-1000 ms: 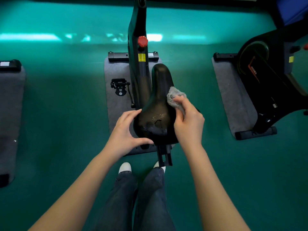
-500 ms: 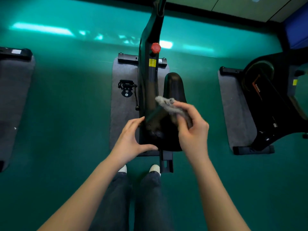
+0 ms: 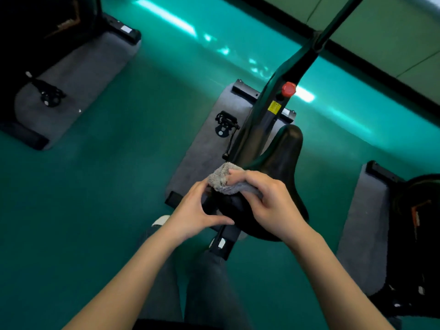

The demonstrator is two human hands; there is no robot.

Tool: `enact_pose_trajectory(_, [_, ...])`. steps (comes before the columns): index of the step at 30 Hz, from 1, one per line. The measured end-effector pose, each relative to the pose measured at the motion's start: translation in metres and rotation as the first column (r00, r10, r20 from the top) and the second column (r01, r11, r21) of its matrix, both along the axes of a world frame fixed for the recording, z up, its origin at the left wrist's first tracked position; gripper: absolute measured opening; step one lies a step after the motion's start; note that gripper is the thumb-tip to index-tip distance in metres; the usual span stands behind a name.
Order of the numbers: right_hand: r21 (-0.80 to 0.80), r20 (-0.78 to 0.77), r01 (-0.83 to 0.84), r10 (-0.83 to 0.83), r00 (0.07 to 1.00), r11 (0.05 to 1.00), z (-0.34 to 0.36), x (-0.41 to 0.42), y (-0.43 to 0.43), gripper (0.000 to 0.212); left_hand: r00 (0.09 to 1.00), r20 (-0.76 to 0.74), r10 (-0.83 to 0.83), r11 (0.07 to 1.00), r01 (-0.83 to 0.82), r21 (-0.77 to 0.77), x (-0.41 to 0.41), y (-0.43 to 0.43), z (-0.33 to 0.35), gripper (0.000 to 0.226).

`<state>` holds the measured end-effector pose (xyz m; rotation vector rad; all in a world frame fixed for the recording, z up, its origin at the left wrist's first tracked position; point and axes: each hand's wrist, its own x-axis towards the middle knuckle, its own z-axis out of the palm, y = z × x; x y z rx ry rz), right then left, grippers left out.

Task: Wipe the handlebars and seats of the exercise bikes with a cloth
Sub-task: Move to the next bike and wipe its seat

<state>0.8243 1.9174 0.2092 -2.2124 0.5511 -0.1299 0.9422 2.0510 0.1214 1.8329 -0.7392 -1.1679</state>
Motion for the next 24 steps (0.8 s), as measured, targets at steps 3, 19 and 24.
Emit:
enact_pose_trajectory(3, [0.203, 0.04, -0.059, 0.052, 0.998, 0.977, 0.007, -0.015, -0.008, 0.03, 0.991, -0.018, 0.134, 0.991, -0.134, 0.001, -0.017, 0.008, -0.004, 0.112])
enact_pose_trajectory(19, [-0.06, -0.401, -0.622, 0.552, 0.731, 0.78, -0.007, 0.079, -0.033, 0.027, 0.95, -0.027, 0.311, 0.951, -0.311, 0.008, -0.054, 0.024, -0.015, 0.109])
enact_pose_trajectory(24, [-0.037, -0.343, -0.753, 0.699, 0.627, 0.657, 0.005, 0.058, -0.022, 0.027, 0.953, -0.028, 0.302, 0.953, -0.3, 0.043, -0.05, 0.036, -0.015, 0.094])
